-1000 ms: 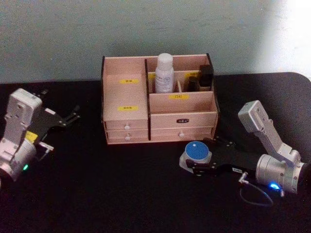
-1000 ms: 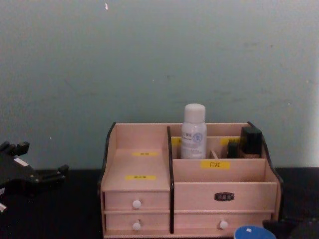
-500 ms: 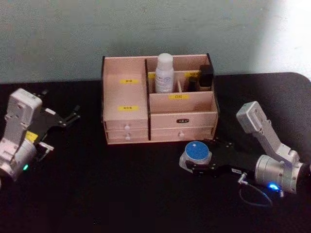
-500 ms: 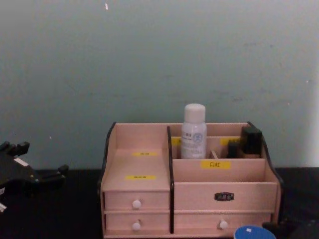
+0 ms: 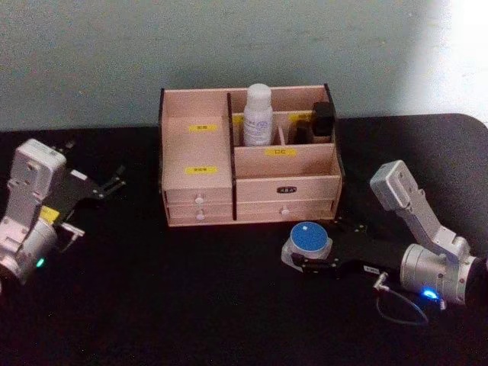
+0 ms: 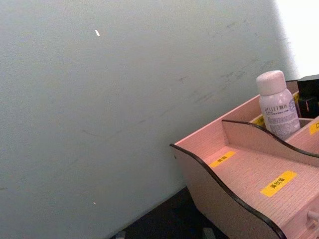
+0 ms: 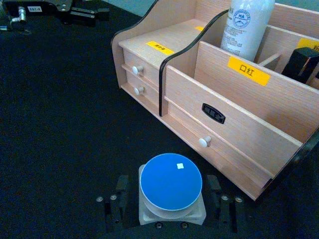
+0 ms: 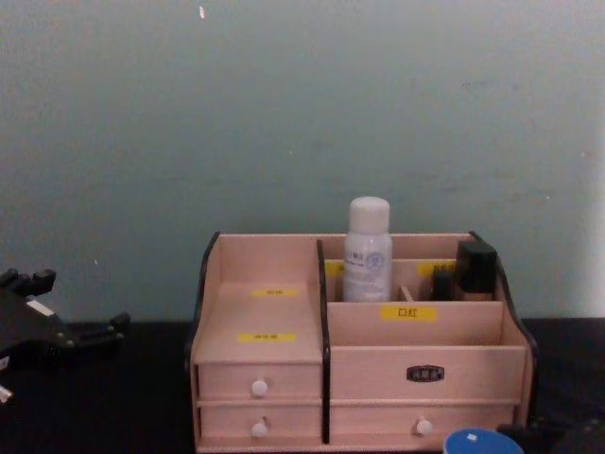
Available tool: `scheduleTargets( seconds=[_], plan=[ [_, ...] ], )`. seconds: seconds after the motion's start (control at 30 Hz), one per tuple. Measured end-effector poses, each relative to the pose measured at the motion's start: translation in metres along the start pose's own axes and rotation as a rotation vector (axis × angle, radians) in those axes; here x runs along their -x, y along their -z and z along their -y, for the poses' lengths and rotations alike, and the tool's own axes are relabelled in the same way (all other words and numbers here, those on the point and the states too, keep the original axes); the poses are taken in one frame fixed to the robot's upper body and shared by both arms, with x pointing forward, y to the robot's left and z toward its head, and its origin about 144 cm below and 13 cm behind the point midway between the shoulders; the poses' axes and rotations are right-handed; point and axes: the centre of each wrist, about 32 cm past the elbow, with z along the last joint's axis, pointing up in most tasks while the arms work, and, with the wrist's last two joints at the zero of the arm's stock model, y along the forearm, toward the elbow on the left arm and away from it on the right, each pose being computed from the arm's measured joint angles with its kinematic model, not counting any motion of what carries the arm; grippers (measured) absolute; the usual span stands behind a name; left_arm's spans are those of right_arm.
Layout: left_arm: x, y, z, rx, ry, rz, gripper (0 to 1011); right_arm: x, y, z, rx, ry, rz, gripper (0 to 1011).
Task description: Pick up the facial cleanser and watermelon frost from the table and place them into the tiered storage box.
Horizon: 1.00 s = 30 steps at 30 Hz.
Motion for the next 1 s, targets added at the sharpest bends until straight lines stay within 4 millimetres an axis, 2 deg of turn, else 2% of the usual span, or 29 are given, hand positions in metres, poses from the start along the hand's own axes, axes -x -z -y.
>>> scheduleTargets(
  seconds=[0.27, 0.37, 1.0],
  plan=[
    [0.0, 0.0, 0.0, 0.0, 0.0, 0.0, 1001, 0.0, -0.0001, -0.0001, -0.001, 0.001, -0.002, 835],
    [0.0, 0.0, 0.0, 0.0, 0.0, 0.0, 1001, 0.0, -0.0001, -0.0001, -0.001, 0.001, -0.002, 722],
    [0.0, 0.0, 0.0, 0.0, 0.0, 0.0, 1001, 0.0, -0.0039, 0.0033, -0.043, -0.002, -0.019, 708]
  ],
)
